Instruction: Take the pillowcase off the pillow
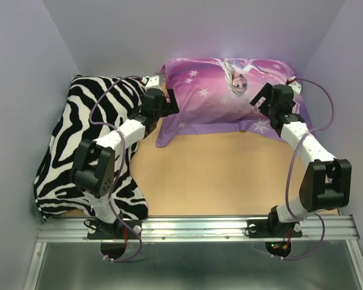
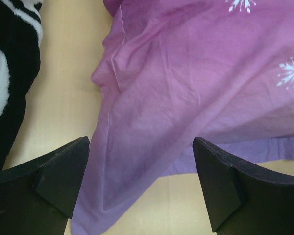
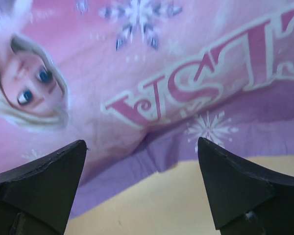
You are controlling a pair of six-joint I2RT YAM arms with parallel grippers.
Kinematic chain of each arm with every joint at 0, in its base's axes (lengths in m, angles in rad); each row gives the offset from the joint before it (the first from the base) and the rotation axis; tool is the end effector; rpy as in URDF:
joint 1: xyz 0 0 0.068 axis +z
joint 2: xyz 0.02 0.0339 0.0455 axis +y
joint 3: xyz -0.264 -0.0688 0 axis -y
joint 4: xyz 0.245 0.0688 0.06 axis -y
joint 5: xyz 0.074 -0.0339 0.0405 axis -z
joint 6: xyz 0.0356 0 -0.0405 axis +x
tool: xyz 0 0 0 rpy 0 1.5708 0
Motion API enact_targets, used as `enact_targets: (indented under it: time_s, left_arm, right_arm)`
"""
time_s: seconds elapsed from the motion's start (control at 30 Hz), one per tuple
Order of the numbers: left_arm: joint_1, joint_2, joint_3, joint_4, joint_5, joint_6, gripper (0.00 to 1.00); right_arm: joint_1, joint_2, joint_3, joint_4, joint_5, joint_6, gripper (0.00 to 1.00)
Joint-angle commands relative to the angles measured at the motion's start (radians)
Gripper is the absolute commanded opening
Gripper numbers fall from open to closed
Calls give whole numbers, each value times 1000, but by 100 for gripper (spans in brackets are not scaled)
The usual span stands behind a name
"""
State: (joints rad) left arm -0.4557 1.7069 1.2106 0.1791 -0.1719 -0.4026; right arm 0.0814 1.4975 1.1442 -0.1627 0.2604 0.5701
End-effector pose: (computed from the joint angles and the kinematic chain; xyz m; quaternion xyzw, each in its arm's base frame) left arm 0.3650 -0.1721 0.2771 -0.0289 0.8080 -0.1799 0.5603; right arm 0.3452 0.0190 0.2948 0.2707 0.8155 0.0534 0.5087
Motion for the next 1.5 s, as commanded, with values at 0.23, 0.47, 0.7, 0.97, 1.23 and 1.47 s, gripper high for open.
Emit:
enact_targets:
  time_s: [0.23,0.47,0.7,0.97,1.23,1.47]
  left_arm:
    - [25,166,104,246,213,-13,91]
    - [26,217,63,299,219,-21,92]
    - [15,237,75,315,230,-24,88]
    - [11,249,90,280,229,-36,8]
    - [6,59,27,186,146,-12,0]
    - [-41,-179,9,8,100,-1,0]
  right_arm:
    - [-69,222,67,367,-72,43,100]
    - [-74,336,138,388,-109,74,100]
    - [-74,314,115,437,-133,63,94]
    - [-74,317,130,436,-165,34,47]
    - [-75,244,169,361,-176,10,0]
    - [-72,-61,132,203,-196,-15,0]
